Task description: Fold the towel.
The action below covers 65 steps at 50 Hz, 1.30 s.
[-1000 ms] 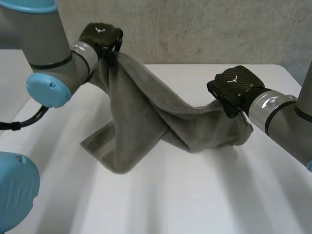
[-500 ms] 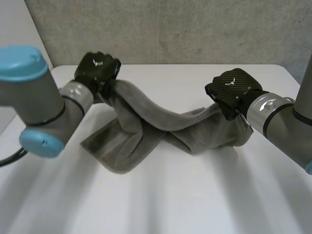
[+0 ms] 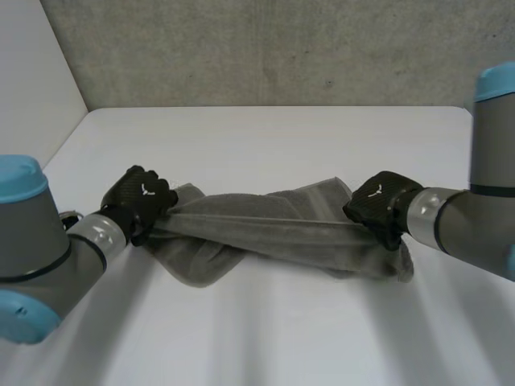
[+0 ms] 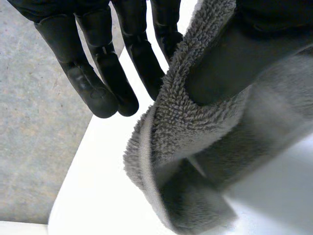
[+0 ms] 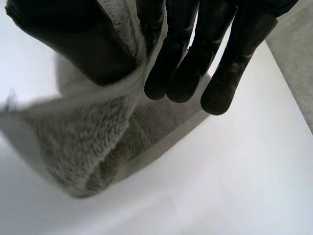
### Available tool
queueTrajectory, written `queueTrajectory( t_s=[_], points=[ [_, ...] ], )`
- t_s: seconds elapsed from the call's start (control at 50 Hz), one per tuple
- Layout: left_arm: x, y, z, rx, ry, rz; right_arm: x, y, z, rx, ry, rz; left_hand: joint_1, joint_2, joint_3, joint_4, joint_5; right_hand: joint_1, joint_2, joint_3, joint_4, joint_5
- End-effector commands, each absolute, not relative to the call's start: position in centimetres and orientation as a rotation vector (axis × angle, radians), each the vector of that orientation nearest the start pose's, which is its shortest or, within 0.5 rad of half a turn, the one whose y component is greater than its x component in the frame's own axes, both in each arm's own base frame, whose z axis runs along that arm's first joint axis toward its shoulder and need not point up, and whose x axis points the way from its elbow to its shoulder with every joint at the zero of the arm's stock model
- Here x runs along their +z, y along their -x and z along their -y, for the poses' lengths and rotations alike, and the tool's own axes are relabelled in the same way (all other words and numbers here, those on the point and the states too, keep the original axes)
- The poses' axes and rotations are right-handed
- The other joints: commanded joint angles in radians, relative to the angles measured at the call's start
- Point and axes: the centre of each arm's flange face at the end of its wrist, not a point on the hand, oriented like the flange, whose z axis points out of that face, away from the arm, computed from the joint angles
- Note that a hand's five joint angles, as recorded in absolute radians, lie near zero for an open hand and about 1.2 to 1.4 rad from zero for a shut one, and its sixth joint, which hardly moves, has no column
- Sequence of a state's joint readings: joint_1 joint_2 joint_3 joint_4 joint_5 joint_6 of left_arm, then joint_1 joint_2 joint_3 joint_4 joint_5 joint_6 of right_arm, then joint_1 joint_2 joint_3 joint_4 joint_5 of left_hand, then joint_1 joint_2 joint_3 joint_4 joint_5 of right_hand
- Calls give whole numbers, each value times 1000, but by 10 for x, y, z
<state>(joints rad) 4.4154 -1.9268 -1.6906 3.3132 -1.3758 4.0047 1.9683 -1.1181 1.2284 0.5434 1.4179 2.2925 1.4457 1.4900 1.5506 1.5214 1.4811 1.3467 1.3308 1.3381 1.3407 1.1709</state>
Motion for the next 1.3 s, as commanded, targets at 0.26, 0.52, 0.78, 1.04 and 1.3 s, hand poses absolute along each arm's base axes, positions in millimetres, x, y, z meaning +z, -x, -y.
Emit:
queueTrajectory(
  t_s=[0.26, 0.52, 0.78, 1.04, 1.3],
  points=[
    [386, 277, 368, -2707, -389, -1548, 404, -315, 332, -2934, 783, -1276, -49, -94, -154, -125, -259, 50, 65, 58, 56, 51],
    [302, 282, 371, -2434, -825, -1751, 325, -317, 312, -2425, 1268, -1693, -49, -94, -154, -125, -259, 50, 65, 58, 56, 51],
    [157, 261, 301, -1855, -1368, -2008, 217, -282, 294, -1962, 1619, -2097, -49, -94, -154, -125, -259, 50, 65, 58, 56, 51],
    [153, 243, 233, -1749, -1445, -2070, 191, -241, 263, -1810, 1579, -2274, -49, -94, -154, -125, -259, 50, 65, 58, 56, 51],
    [157, 251, 250, -1975, -1333, -1833, 174, -220, 267, -1954, 1497, -2293, -67, -111, -171, -142, -276, 50, 65, 58, 56, 51]
  ],
)
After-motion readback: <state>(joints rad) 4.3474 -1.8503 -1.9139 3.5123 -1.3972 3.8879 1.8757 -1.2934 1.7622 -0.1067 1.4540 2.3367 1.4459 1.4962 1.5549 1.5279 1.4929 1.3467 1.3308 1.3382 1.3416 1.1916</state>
